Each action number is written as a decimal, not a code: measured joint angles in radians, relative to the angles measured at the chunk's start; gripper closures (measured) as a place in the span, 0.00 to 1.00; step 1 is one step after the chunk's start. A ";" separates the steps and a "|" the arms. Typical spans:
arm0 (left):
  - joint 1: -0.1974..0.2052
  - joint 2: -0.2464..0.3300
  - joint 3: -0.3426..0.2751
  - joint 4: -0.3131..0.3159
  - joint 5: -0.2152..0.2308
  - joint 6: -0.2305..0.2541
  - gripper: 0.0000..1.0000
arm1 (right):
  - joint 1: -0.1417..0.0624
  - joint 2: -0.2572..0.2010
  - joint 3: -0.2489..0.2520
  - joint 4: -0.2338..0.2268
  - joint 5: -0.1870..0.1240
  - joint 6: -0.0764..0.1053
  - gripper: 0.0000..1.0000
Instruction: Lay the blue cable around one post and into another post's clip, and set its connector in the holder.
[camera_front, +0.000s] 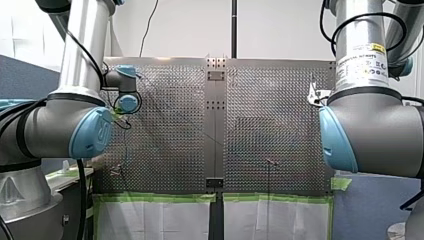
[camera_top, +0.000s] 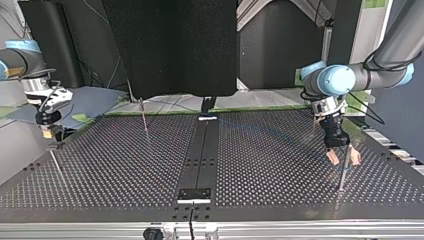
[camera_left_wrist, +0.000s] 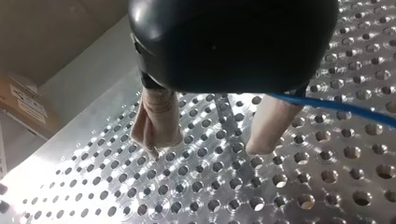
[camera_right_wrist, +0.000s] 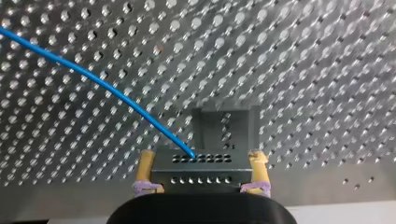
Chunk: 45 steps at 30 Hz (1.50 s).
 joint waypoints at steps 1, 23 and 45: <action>0.000 0.000 0.000 0.000 0.000 0.000 0.00 | -0.001 0.000 -0.003 -0.002 -0.008 0.001 1.00; -0.003 0.000 0.000 -0.006 -0.005 0.004 0.00 | -0.019 0.016 -0.062 0.022 -0.055 -0.058 1.00; -0.004 0.000 0.000 -0.007 -0.009 0.010 0.00 | -0.011 0.057 -0.067 -0.050 -0.077 -0.041 1.00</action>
